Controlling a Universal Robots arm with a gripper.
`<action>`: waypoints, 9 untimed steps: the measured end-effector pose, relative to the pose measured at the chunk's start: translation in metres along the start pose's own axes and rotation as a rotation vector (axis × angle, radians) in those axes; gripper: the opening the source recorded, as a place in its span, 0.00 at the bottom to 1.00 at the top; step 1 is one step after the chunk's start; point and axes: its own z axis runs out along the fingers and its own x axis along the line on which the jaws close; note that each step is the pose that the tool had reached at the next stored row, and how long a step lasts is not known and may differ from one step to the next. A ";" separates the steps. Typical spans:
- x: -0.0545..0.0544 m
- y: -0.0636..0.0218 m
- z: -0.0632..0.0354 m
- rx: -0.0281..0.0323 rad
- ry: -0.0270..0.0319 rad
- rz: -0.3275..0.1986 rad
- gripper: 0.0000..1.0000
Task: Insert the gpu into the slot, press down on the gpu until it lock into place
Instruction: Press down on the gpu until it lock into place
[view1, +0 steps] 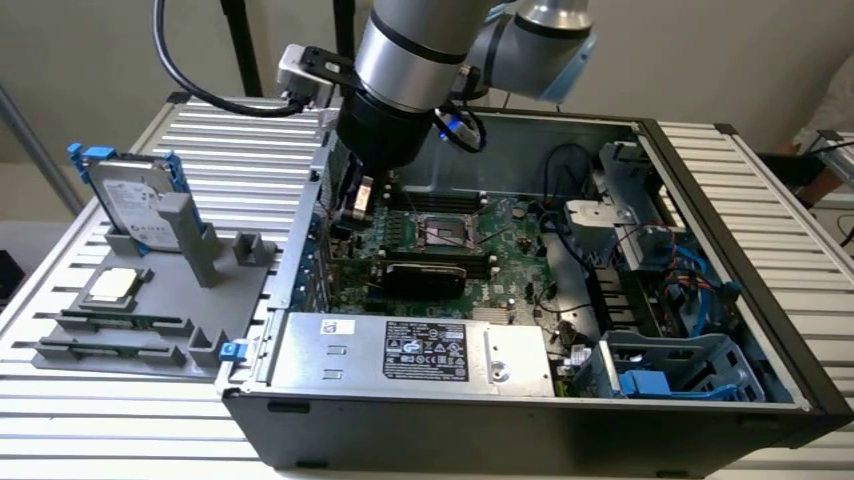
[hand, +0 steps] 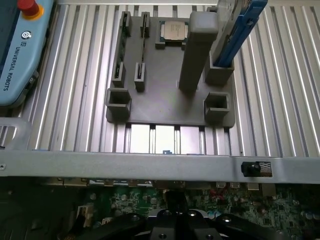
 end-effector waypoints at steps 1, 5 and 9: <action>0.000 -0.0027 -0.0021 -0.0001 0.0001 0.000 0.11; 0.000 -0.0137 -0.0077 0.0034 0.0002 0.000 0.11; 0.000 -0.0198 -0.0098 0.0457 -0.0002 0.000 0.11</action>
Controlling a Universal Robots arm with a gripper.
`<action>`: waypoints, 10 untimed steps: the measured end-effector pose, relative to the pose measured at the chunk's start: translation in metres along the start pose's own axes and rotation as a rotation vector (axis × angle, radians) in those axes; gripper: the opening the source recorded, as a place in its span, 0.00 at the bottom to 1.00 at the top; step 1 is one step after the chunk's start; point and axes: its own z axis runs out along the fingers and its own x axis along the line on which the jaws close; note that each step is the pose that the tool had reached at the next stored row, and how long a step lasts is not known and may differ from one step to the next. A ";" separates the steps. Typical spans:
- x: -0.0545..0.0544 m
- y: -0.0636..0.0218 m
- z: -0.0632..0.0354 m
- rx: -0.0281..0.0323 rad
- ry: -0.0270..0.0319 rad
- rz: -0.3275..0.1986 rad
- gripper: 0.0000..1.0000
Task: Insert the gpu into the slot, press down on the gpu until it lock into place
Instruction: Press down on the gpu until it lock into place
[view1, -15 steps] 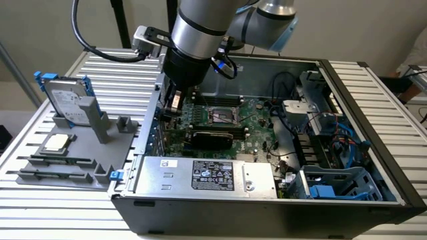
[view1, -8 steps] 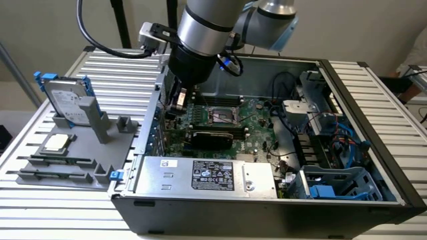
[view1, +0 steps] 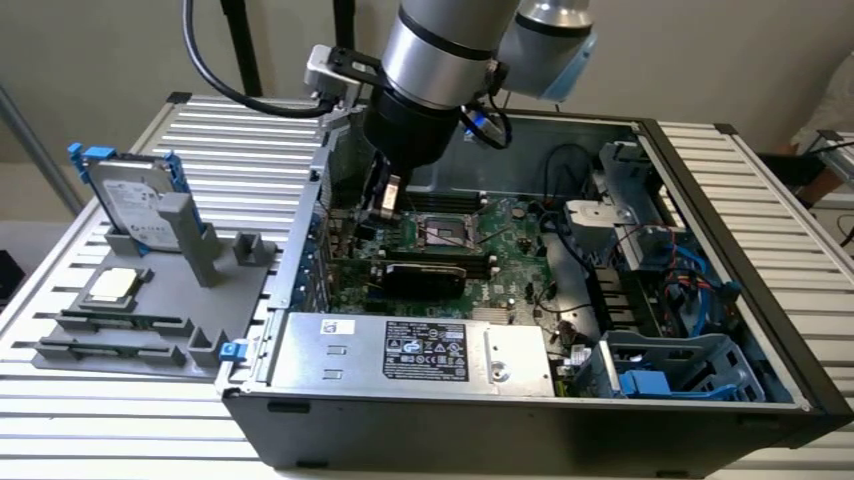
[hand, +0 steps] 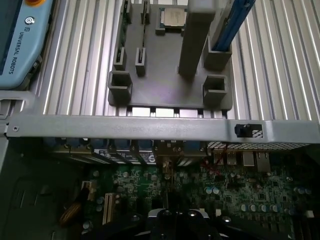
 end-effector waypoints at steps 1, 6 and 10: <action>0.000 -0.0010 -0.0003 0.0179 -0.0001 0.000 0.11; 0.000 -0.0054 -0.0015 0.1090 -0.0006 0.000 0.11; 0.000 -0.0100 -0.0029 0.1831 -0.0008 0.000 0.11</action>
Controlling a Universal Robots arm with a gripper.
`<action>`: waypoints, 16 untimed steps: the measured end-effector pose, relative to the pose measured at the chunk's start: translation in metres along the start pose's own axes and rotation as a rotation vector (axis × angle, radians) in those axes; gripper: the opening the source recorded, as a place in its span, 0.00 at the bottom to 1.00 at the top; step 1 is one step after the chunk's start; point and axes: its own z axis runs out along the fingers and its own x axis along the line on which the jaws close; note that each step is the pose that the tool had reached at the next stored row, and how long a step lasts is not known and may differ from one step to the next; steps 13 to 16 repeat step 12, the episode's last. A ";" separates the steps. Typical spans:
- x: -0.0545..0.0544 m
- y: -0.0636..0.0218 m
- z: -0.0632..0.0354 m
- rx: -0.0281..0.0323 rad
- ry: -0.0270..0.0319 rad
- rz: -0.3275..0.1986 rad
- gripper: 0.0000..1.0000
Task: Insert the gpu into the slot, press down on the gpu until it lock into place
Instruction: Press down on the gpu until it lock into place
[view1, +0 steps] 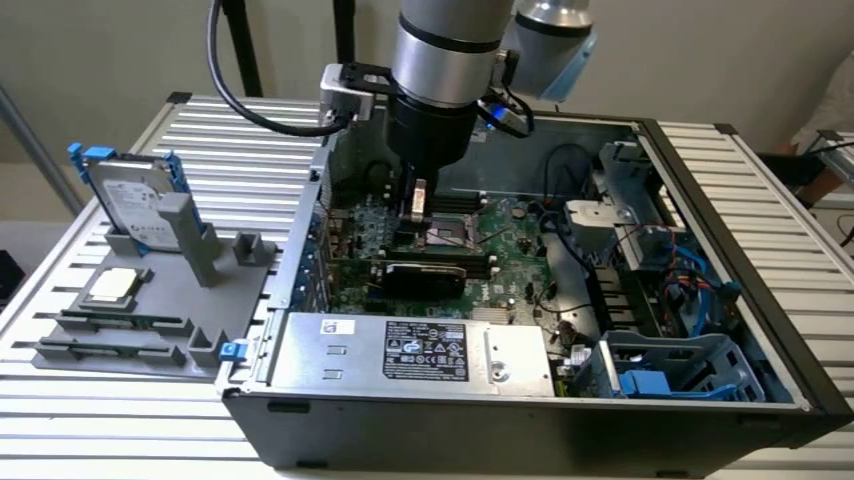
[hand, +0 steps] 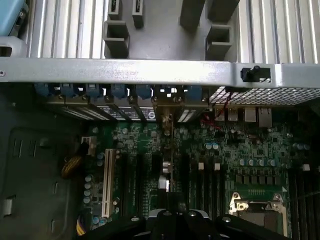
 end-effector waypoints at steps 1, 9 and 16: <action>0.000 -0.0015 -0.0001 0.0166 -0.0003 0.000 0.11; 0.000 -0.0063 -0.0007 0.0459 -0.0011 0.000 0.11; 0.000 -0.0064 -0.0006 0.0459 -0.0012 0.000 0.11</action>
